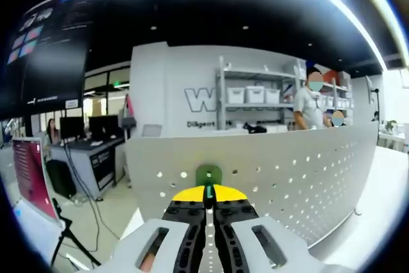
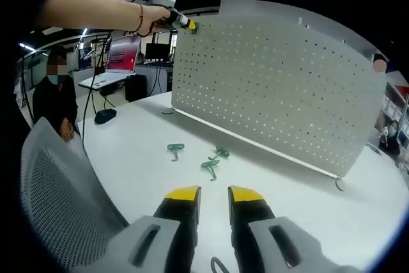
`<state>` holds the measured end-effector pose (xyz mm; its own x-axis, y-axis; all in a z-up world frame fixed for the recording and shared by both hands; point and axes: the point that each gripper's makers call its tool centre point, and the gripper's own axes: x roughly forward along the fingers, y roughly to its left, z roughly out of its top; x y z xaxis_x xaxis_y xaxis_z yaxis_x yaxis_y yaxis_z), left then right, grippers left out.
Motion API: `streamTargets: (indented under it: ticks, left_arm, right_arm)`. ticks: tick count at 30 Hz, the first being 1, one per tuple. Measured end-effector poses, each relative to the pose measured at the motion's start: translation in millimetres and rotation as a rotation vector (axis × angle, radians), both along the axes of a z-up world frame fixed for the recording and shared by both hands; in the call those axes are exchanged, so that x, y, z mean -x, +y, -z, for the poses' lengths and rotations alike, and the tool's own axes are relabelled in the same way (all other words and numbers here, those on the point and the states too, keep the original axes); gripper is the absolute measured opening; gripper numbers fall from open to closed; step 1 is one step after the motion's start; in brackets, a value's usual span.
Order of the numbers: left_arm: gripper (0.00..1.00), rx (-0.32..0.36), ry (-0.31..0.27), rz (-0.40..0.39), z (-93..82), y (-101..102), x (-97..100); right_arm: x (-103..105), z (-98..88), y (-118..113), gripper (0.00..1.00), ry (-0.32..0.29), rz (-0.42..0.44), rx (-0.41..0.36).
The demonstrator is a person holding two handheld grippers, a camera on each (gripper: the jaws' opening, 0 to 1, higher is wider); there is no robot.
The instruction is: Insert the hook assembly into the mounting plate slot until the hook locks in place.
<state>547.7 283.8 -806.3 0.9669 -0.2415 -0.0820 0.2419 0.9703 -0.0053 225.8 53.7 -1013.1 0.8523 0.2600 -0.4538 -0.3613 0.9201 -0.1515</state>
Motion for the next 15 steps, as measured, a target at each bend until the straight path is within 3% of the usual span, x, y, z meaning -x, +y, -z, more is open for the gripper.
streamTargets:
  ticks: [3, 7, 15]
  left_arm:
    - [0.01, 0.029, 0.011, -0.011, 0.8, 1.5, -1.8]
    - [0.01, -0.001, 0.044, -0.015, 4.6, 0.6, -6.3]
    - [0.02, 0.018, 0.052, -0.021, 4.6, 0.1, 1.1]
  right_arm:
    - [-0.4, -0.5, -1.1, 0.14, -0.002, 0.006, -0.002]
    - [-0.2, -0.3, -0.7, 0.14, -0.002, 0.005, -0.001]
    - [-0.4, 0.4, -0.5, 0.14, 0.0, 0.005, 0.003]
